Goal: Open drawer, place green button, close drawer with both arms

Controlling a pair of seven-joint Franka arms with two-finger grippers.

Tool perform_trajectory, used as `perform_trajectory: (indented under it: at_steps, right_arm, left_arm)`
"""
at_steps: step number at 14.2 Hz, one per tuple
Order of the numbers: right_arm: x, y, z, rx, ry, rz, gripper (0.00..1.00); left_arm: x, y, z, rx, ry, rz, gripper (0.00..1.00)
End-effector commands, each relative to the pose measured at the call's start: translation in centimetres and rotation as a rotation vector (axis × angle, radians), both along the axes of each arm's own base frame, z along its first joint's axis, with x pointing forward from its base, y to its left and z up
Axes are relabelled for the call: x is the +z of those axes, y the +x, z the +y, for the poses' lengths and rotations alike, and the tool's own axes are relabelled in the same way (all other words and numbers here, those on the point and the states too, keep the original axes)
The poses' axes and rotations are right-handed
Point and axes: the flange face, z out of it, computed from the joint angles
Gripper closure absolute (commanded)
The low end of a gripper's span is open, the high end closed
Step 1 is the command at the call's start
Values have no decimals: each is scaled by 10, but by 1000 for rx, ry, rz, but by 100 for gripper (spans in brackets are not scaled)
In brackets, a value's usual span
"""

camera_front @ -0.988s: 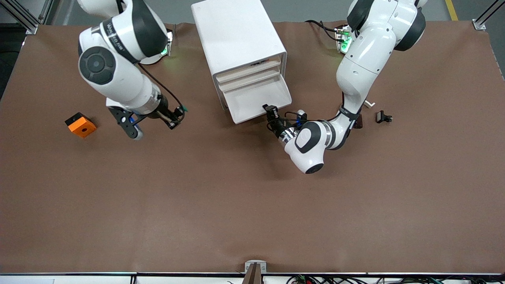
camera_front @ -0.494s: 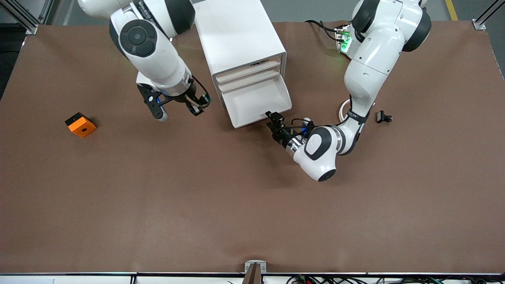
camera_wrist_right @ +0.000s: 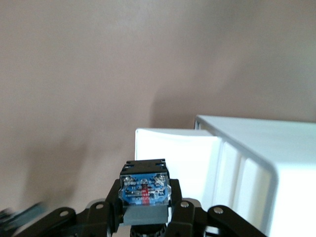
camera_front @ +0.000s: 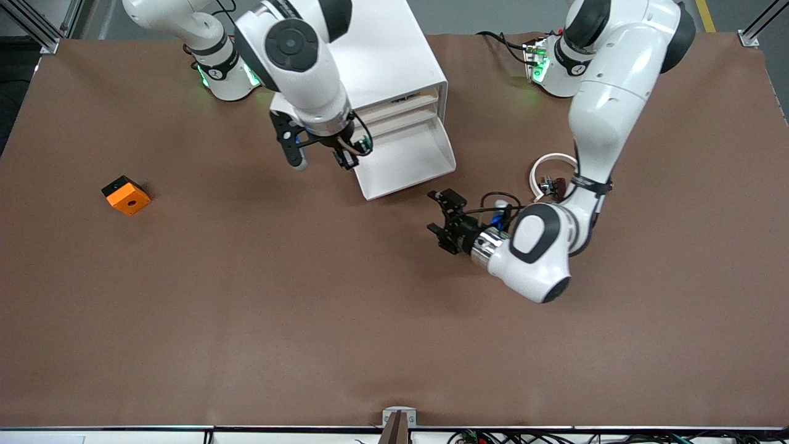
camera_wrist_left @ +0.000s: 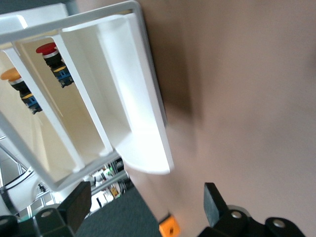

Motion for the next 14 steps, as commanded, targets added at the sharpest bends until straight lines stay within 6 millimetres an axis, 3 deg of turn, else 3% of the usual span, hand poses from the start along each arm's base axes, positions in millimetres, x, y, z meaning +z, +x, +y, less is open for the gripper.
perform_trajectory:
  at_steps: [1,3,5,6,8,10,13,14]
  right_arm:
    - [-20,-11,32,-59,-13,-9,100]
    - [-36,-21,52,-100,-14,-15,100]
    - [-55,-34,71,-111,-38,-18,100]
    - [-68,-42,80,-112,-54,-20,100]
    - [-88,-52,96,-137,-65,-40,100]
    - [-116,-69,117,-161,-82,-58,100]
    - [-137,-83,136,-180,-78,-70,100]
    - [-140,-82,140,-191,-80,-68,100]
  left_arm:
    - [66,32,51,46,-58,-131,0]
    - [100,55,104,115,-75,-213,0]
    - [126,65,152,130,-104,-322,0]
    - [133,66,167,110,-68,-361,0]
    - [144,59,179,-11,112,-444,0]
    - [142,55,194,-237,319,-556,0]
    - [137,58,224,-453,401,-646,0]
    - [145,57,231,-521,397,-682,0]
